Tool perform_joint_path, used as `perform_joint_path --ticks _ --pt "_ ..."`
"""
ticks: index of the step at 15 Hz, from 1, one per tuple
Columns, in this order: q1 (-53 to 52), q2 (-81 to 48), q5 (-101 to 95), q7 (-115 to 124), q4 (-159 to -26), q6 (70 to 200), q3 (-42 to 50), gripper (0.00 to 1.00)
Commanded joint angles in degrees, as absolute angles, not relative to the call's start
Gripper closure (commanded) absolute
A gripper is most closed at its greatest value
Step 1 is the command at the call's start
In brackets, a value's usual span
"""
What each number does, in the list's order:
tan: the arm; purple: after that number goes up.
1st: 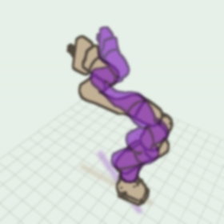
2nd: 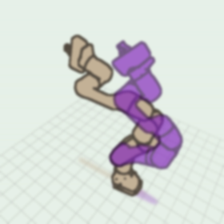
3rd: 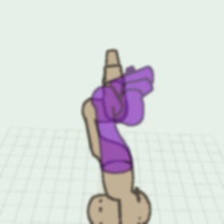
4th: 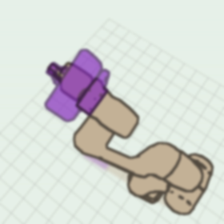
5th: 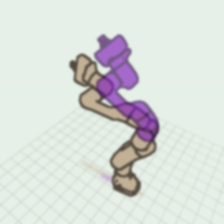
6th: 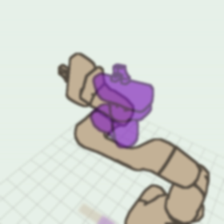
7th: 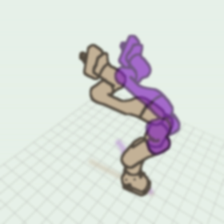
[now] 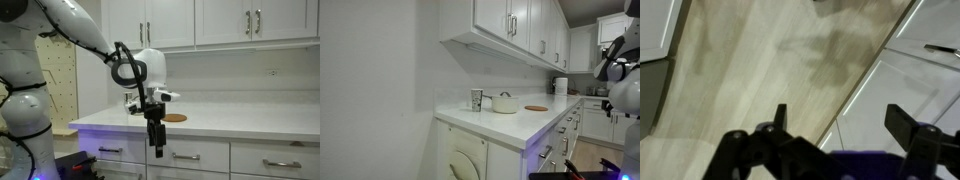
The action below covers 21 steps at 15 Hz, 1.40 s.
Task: Close the drawer, uncover the pot and put the lid on the mat, and then open the second overhead cabinet door from the left
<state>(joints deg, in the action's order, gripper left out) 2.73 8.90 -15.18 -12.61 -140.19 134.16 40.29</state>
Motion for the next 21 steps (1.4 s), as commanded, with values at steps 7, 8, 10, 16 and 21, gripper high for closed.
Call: perform_joint_path --ticks 7,8,10,16,21 --pt "12.6 30.1 -11.0 -14.3 -130.4 102.3 20.5 0.0" --pt "12.1 30.9 -10.3 -14.2 -130.2 101.2 19.4 0.0" --pt "11.1 32.1 -8.9 -13.6 -130.6 100.8 17.3 0.0" --pt "6.6 33.6 -3.2 -13.7 -133.4 102.1 12.7 0.0" --pt "2.9 34.8 0.4 -13.4 -137.2 105.7 9.2 0.0"
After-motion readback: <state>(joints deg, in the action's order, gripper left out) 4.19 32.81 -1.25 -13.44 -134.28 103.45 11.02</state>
